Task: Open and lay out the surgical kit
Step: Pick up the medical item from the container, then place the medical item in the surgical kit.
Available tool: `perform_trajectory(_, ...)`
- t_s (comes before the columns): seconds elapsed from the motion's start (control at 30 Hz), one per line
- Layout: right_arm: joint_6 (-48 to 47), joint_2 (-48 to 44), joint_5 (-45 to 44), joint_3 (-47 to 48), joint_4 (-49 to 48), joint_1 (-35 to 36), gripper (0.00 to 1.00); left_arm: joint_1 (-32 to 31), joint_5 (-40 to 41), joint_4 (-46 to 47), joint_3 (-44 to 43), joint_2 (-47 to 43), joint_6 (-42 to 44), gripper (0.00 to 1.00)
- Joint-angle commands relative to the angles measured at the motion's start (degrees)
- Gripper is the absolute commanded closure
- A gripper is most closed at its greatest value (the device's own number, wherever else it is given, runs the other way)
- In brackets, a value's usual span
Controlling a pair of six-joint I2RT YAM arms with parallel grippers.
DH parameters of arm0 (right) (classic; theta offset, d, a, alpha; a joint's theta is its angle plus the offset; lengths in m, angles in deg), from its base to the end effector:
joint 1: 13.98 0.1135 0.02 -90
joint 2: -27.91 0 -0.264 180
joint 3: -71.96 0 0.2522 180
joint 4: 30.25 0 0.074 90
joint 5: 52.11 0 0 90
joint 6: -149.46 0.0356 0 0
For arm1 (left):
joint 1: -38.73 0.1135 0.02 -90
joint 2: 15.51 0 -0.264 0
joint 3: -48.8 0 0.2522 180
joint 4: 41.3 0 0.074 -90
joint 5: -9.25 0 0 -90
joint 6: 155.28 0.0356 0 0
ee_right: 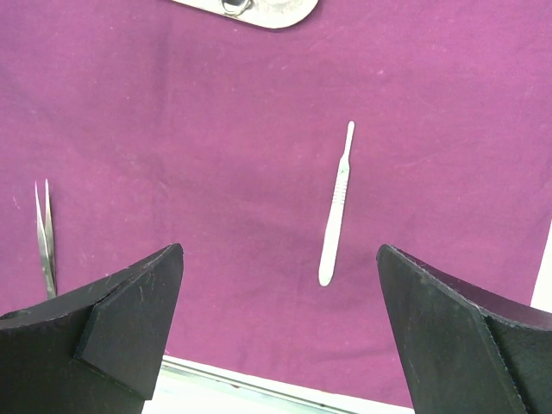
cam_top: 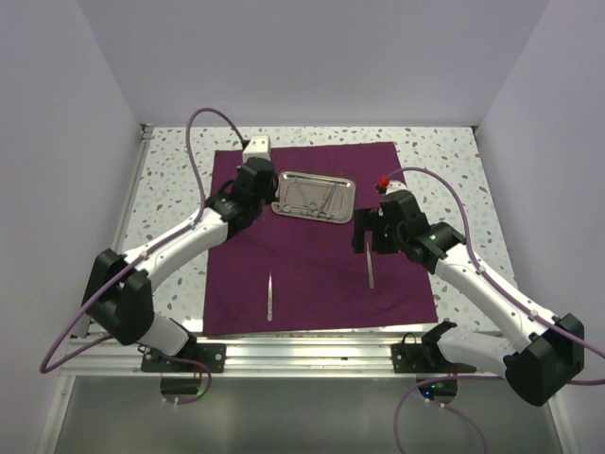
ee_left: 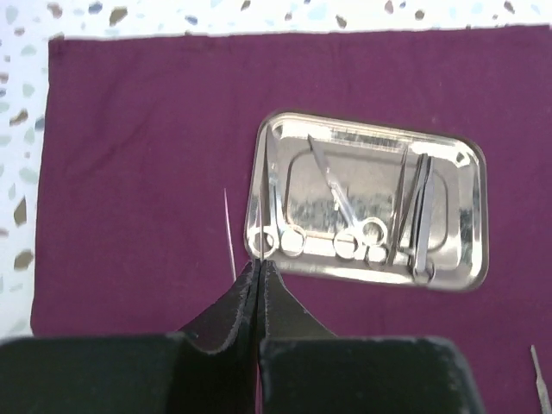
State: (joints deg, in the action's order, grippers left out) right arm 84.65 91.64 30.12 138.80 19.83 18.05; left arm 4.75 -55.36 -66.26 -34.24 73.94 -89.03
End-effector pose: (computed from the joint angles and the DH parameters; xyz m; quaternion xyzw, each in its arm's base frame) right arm 0.1972 0.1177 0.2840 -0.0306 0.9280 0.1199 0.3514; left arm 0.3060 -0.1878 0.2941 -0.0313 0.8568 -0.0628 0.5108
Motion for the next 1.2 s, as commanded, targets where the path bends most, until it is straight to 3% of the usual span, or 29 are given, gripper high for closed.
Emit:
perform_trajectory(0.0,-0.8,-0.3,1.0,0.1,-1.9,0.0,0.02,-2.1,2.7,-0.2,11.4,-5.2,-7.0,1.00)
perform_trajectory(0.27,1.3,2.5,5.0,0.5,-5.0,0.0,0.02,-12.1,5.9,3.8,30.8,-12.7,-17.6,1.00)
perform_trajectory(0.47,3.5,7.8,3.6,4.2,-7.2,0.0,0.02,-13.4,5.6,7.4,35.5,-9.9,-21.7,0.99)
perform_trajectory(0.5,3.9,8.7,3.2,5.1,-8.0,0.0,0.02,-13.7,5.5,7.7,35.9,-9.7,-22.2,0.93)
perform_trajectory(0.53,4.4,9.7,3.0,5.5,-8.7,0.1,0.02,-13.8,5.3,8.2,36.4,-9.8,-22.3,0.79)
perform_trajectory(0.63,6.4,15.2,2.4,7.6,-11.6,0.0,0.05,-14.2,3.7,9.9,38.3,-11.0,-22.1,0.51)
perform_trajectory(0.73,7.8,23.1,-0.4,12.9,-12.5,0.0,0.12,-14.3,2.5,9.4,39.5,-13.5,-21.7,0.37)
perform_trajectory(0.9,8.2,36.3,-3.1,26.7,-10.6,-0.1,0.26,-14.3,2.4,2.0,40.8,-22.6,-20.3,0.33)
perform_trajectory(1.1,8.8,50.6,-5.4,39.3,-7.8,-1.4,0.34,-14.4,5.6,-12.1,41.3,-41.3,-20.4,0.25)
perform_trajectory(1.17,9.5,54.5,-6.0,41.6,-7.1,-1.6,0.37,-14.5,2.1,-8.7,43.9,-47.1,-18.4,0.19)
